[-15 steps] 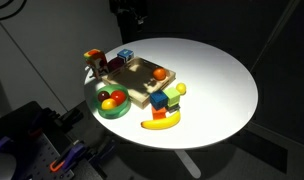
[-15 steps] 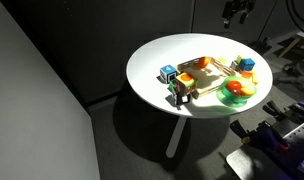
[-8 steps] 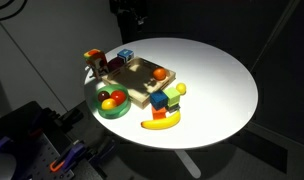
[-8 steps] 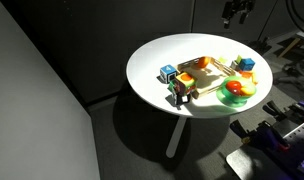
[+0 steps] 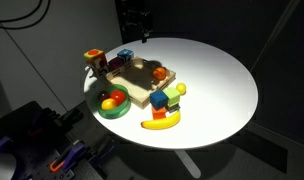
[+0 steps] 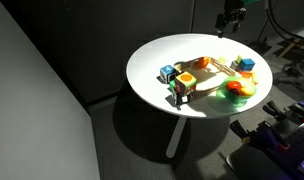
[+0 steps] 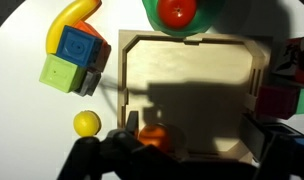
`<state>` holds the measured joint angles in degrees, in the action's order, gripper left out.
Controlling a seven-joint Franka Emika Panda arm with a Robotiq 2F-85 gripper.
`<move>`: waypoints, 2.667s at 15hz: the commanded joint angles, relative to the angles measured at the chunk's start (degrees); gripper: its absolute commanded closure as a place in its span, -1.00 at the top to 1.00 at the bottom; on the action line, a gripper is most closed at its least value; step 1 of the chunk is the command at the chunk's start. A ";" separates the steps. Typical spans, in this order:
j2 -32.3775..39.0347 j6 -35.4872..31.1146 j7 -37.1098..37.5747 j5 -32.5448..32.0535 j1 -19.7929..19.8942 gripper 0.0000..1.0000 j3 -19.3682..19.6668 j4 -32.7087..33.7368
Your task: Put the orange on the table then put the yellow and blue blocks in the box
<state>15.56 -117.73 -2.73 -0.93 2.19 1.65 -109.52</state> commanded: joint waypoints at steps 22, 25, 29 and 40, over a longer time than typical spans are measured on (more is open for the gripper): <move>29.93 -9.27 0.03 2.77 1.60 1.00 -0.78 23.14; 31.94 -8.41 0.47 2.62 1.39 1.00 -0.79 26.30; 34.48 -7.81 1.11 2.11 1.15 1.00 -0.42 29.84; 41.28 -3.32 1.42 1.75 1.22 1.00 0.00 39.11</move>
<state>54.14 -123.84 -2.38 0.91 3.20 1.48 -75.23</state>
